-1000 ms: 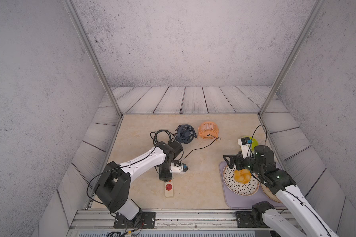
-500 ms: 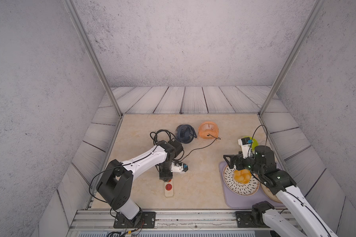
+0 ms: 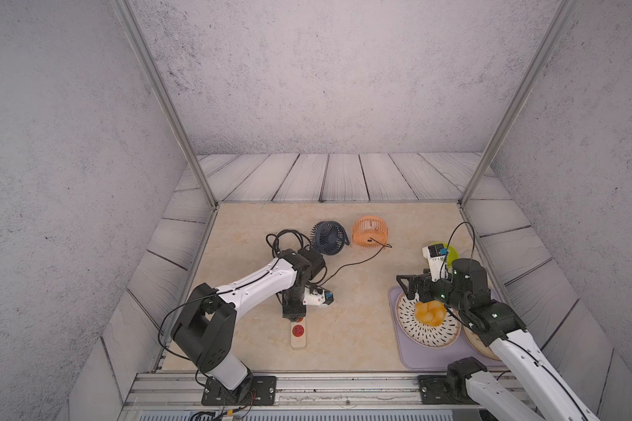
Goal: Plug the desk fan into the power strip
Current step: Insert the plug into the socket.
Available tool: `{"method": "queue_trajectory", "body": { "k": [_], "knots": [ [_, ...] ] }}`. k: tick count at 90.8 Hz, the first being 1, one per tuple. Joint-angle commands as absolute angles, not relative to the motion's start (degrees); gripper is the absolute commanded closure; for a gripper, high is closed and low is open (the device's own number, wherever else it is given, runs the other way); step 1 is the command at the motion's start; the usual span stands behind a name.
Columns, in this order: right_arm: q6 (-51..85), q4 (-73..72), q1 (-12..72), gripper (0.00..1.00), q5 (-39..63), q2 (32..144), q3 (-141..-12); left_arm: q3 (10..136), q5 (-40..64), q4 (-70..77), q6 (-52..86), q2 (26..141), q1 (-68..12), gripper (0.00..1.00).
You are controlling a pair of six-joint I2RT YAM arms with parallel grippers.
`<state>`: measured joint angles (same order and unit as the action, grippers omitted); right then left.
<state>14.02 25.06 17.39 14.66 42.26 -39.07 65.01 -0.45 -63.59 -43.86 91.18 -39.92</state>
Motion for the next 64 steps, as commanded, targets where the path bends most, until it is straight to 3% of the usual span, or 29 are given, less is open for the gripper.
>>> {"method": "queue_trajectory", "body": {
  "k": [1,64],
  "knots": [
    [13.83,24.88,17.23,0.01,15.36,42.04,-38.59,66.27,-3.0,-61.56,-45.33,89.88,-39.55,1.0],
    [13.8,25.0,17.23,0.01,15.4,42.49,-38.56,66.62,-1.85,-65.58,-44.76,90.59,-39.81,1.0]
  ]
}}
